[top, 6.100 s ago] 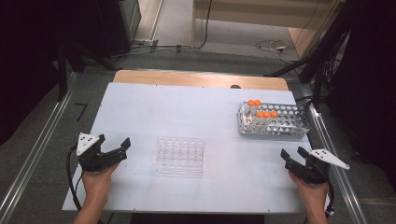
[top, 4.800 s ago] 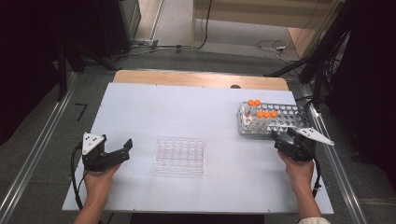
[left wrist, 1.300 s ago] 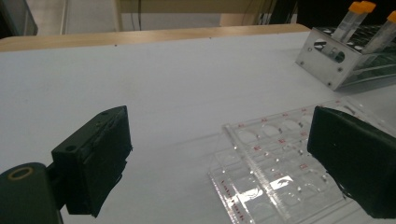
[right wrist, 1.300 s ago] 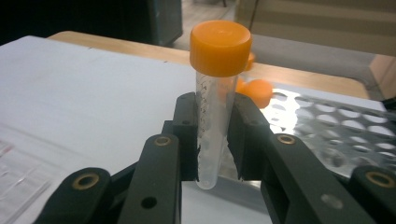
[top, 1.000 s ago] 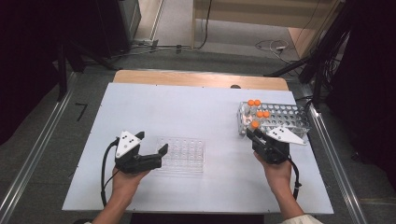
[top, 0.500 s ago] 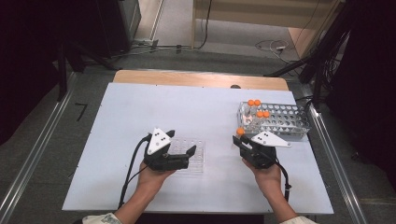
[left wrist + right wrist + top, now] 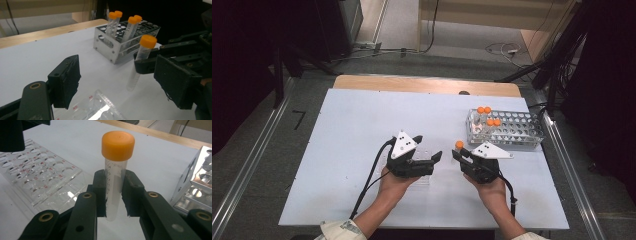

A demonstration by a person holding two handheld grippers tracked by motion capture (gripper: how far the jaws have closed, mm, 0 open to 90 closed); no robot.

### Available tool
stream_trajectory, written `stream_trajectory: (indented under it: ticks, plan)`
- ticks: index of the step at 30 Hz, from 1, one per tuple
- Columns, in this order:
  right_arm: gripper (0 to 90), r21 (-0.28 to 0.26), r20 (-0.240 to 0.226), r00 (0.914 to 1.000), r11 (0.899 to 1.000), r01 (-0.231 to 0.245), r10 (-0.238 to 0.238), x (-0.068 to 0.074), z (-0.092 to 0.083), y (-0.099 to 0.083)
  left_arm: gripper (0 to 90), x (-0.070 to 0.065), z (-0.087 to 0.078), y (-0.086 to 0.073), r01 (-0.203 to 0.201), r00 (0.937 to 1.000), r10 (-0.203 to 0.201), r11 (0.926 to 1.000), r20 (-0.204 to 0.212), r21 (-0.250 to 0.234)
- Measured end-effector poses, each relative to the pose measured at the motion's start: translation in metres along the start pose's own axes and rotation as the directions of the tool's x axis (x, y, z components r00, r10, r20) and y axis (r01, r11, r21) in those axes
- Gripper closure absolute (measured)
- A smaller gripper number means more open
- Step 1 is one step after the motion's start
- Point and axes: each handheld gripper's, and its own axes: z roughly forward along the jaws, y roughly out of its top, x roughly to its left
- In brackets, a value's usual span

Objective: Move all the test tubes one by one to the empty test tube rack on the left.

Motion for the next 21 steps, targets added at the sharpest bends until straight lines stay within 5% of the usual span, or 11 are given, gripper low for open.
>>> stream_trajectory:
  ticks: [7, 21]
  plan:
    - [71.8, 0.008, -0.024, 0.9996, 1.000, 0.016, -0.016, 0.005, 0.002, 0.001, 24.1, -0.009, 0.017, 0.003, -0.010, 0.9982, 0.009, 0.9997, 0.059, 0.021]
    - [71.8, 0.033, -0.063, 0.9977, 0.999, 0.028, -0.026, 0.010, 0.005, 0.000, 36.8, -0.017, 0.035, 0.002, -0.053, 0.9959, 0.051, 0.9984, 0.075, 0.021]
